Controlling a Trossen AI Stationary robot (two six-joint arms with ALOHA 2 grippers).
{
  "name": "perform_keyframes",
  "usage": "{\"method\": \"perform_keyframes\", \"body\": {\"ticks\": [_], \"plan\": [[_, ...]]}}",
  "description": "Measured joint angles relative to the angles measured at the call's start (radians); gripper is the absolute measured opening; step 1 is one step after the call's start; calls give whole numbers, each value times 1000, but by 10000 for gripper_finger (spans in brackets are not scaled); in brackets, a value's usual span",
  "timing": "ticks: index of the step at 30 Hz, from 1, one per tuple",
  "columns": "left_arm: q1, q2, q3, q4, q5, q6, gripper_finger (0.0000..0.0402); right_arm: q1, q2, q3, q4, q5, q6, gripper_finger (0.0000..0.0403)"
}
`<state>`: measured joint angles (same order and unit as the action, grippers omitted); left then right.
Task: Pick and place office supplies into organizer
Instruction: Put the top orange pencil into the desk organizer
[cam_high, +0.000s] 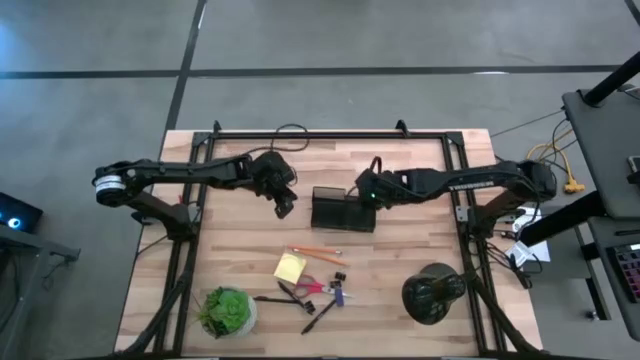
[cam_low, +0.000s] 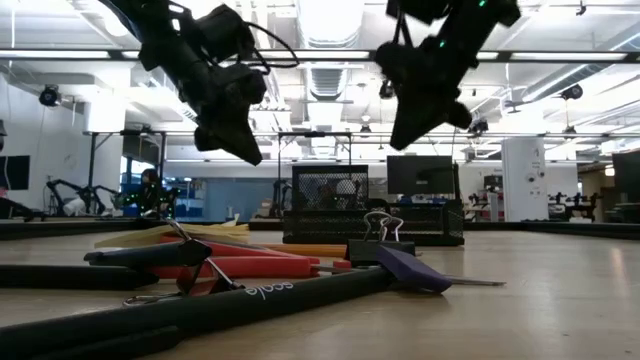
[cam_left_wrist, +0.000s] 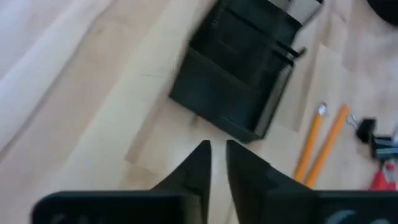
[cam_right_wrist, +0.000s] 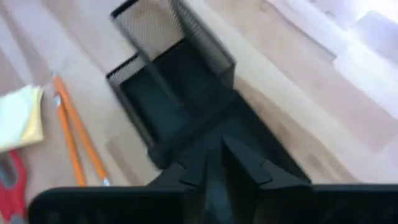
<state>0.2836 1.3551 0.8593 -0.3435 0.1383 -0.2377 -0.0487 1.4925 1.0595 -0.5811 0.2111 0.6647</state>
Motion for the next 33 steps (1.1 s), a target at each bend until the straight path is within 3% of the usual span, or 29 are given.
{"method": "perform_keyframes", "body": {"ticks": [6, 11, 19, 26, 33], "plan": [[-68, 3, -1, -78, 52, 166, 109, 94, -14, -2, -78, 27, 2, 127], [-112, 7, -12, -181, 60, 245, 118, 168, -9, -13, -153, 28, 25, 161], [-220, 38, -108, -71, 140, 243, 94, 271, -9, -43, -172, 33, 97, 160], [-278, 78, -129, 29, 60, 227, 93, 321, -7, -56, -175, 55, 178, 151], [-301, 155, -131, 65, 58, 225, 93, 345, -5, -60, -175, 69, 230, 150]]}}
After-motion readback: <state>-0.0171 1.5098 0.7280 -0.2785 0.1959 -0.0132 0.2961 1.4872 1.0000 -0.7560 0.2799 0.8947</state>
